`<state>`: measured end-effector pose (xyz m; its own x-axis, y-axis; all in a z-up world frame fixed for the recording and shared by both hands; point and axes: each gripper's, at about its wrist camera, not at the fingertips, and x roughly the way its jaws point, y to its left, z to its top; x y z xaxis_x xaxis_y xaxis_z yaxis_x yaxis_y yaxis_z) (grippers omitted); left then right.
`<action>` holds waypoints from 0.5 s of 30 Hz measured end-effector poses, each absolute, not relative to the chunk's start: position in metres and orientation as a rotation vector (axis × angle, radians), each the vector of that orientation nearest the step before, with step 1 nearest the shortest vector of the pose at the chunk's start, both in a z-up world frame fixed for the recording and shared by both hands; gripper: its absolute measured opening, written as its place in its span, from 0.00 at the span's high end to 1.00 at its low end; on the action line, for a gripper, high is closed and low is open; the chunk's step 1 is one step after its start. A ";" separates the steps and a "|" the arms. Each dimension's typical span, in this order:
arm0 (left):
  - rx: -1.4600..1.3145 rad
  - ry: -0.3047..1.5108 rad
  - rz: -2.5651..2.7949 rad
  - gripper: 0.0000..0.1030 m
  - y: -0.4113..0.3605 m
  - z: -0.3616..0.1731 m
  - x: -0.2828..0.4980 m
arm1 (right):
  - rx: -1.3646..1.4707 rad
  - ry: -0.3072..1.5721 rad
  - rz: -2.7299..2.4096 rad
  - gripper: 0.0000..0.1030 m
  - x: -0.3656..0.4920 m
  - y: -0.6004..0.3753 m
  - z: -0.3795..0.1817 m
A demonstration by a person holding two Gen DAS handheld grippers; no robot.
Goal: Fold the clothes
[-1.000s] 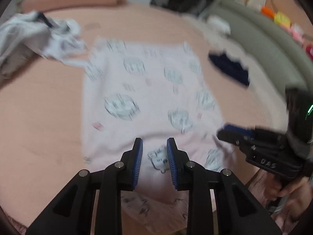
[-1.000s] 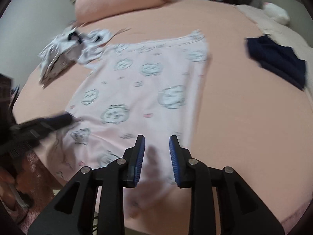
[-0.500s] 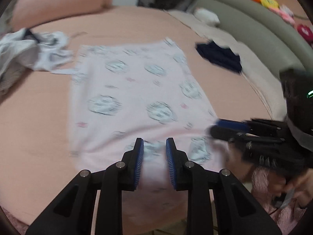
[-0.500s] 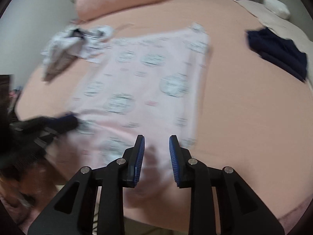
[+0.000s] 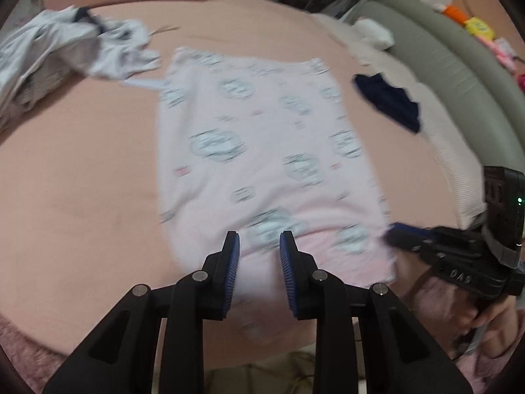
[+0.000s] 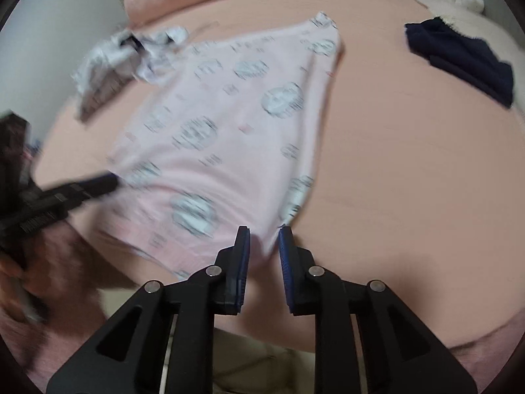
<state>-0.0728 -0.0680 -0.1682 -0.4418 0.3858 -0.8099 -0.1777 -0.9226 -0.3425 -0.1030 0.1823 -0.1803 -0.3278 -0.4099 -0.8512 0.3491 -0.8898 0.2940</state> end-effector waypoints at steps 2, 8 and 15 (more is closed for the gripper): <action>-1.453 -0.245 2.375 0.72 -0.056 -0.173 -0.077 | 1.407 -0.084 -2.221 0.82 -0.103 0.172 -0.177; -1.578 -0.085 2.422 0.71 -0.068 -0.181 -0.069 | 1.450 0.087 -2.207 0.85 -0.092 0.153 -0.196; -1.472 -0.359 2.420 0.72 -0.092 -0.166 -0.059 | 1.443 -0.185 -2.284 0.81 -0.091 0.193 -0.181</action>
